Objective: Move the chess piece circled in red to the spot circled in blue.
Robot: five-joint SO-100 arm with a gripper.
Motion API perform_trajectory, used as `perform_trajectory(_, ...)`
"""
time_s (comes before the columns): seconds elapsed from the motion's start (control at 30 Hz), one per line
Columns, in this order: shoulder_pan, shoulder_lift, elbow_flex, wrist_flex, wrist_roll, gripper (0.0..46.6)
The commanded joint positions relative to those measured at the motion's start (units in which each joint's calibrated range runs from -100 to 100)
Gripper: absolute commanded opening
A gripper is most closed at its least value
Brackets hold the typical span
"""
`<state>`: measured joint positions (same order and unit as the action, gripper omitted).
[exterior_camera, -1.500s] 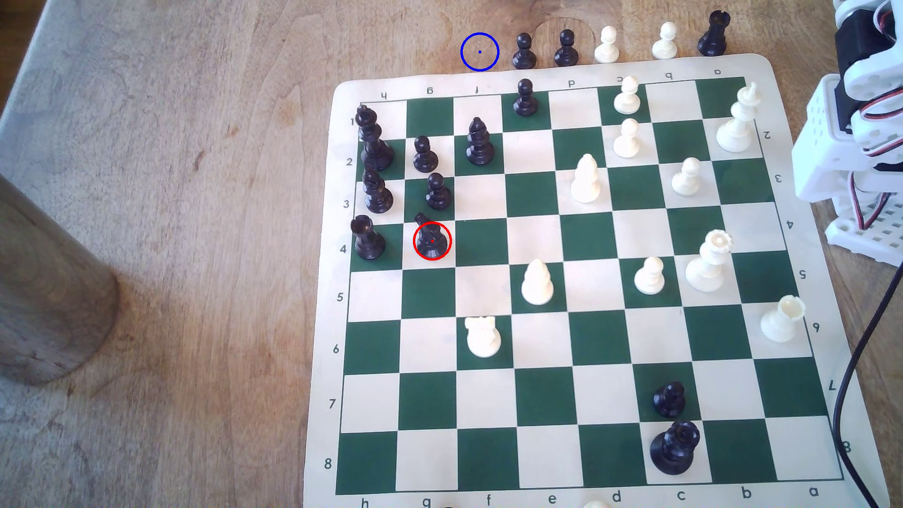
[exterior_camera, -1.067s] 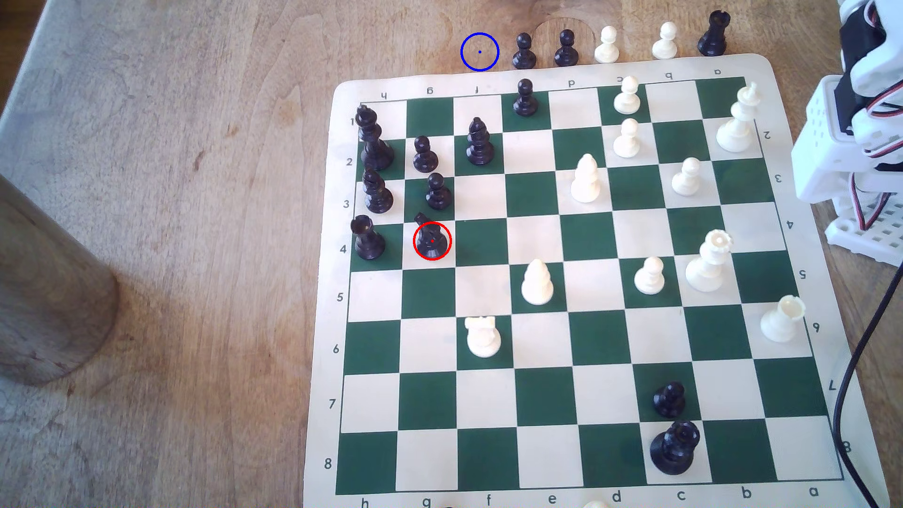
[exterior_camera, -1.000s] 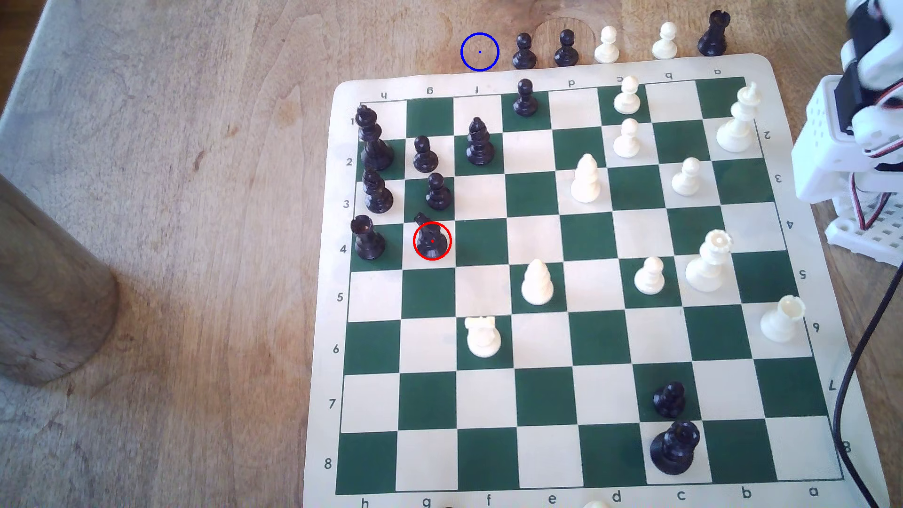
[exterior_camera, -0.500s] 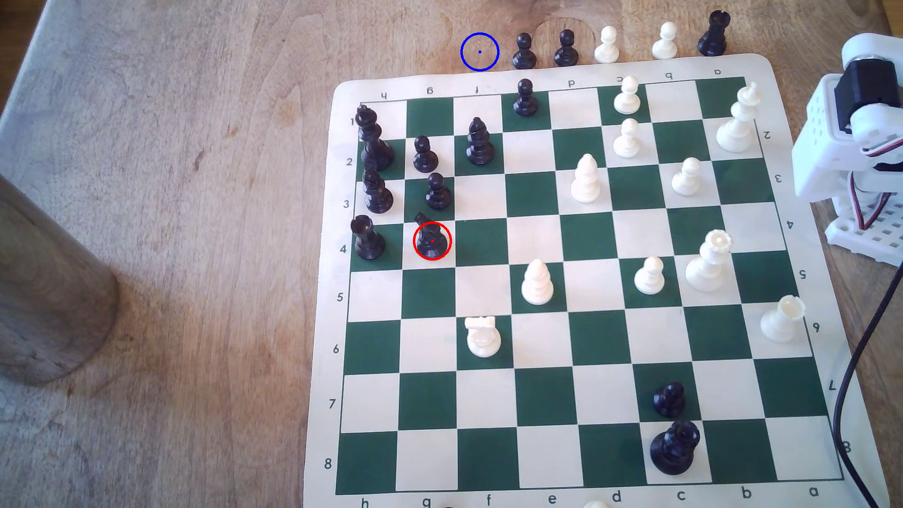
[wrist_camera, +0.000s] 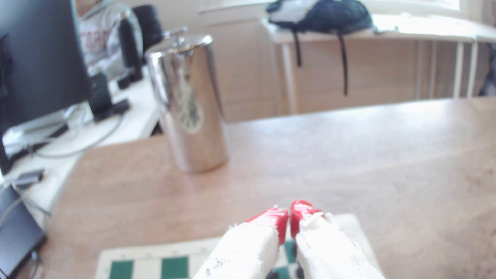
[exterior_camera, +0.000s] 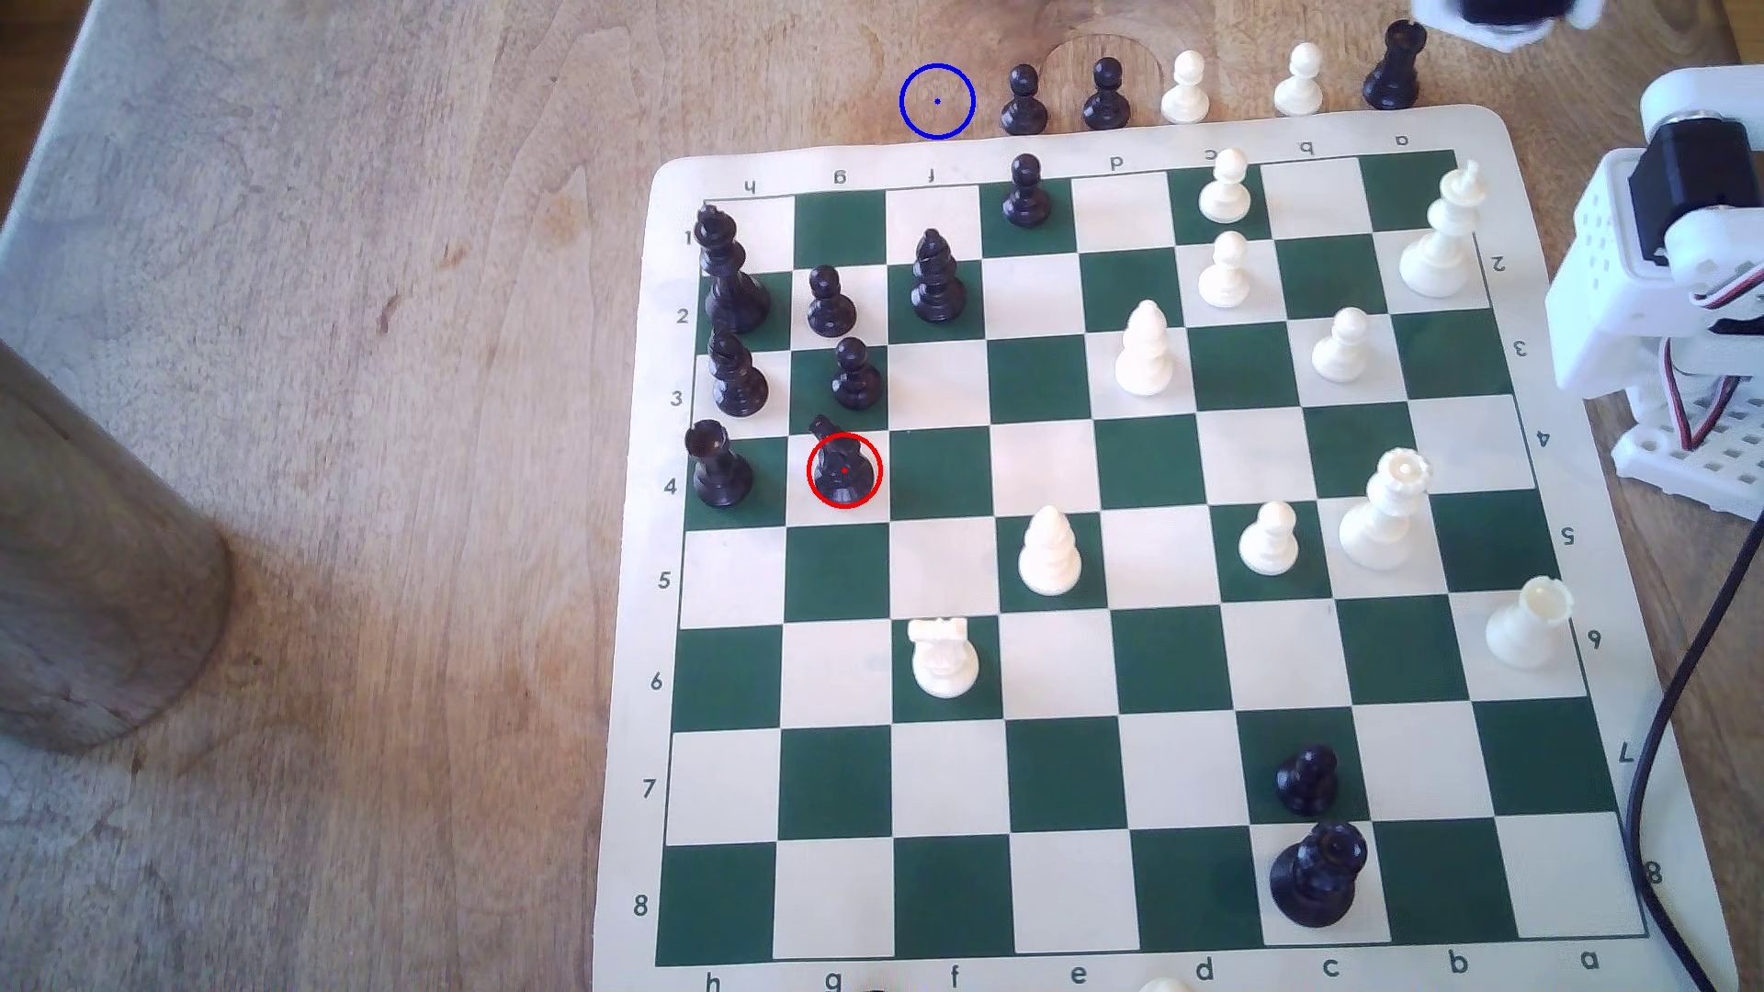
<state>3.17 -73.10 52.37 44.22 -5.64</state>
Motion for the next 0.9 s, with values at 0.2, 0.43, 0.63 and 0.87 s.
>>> perform_trajectory(0.2, -3.6, 30.24, -30.61, 8.52, -6.11, 0.3)
perform_trajectory(0.43, -4.15, 50.86, -53.82, 16.79, -9.18, 0.3)
perform_trajectory(0.63, -5.24, 65.38, -69.33, 23.43, -13.14, 6.1)
perform_trajectory(0.87, -8.61, 75.31, -73.13, 26.21, -17.05, 12.7)
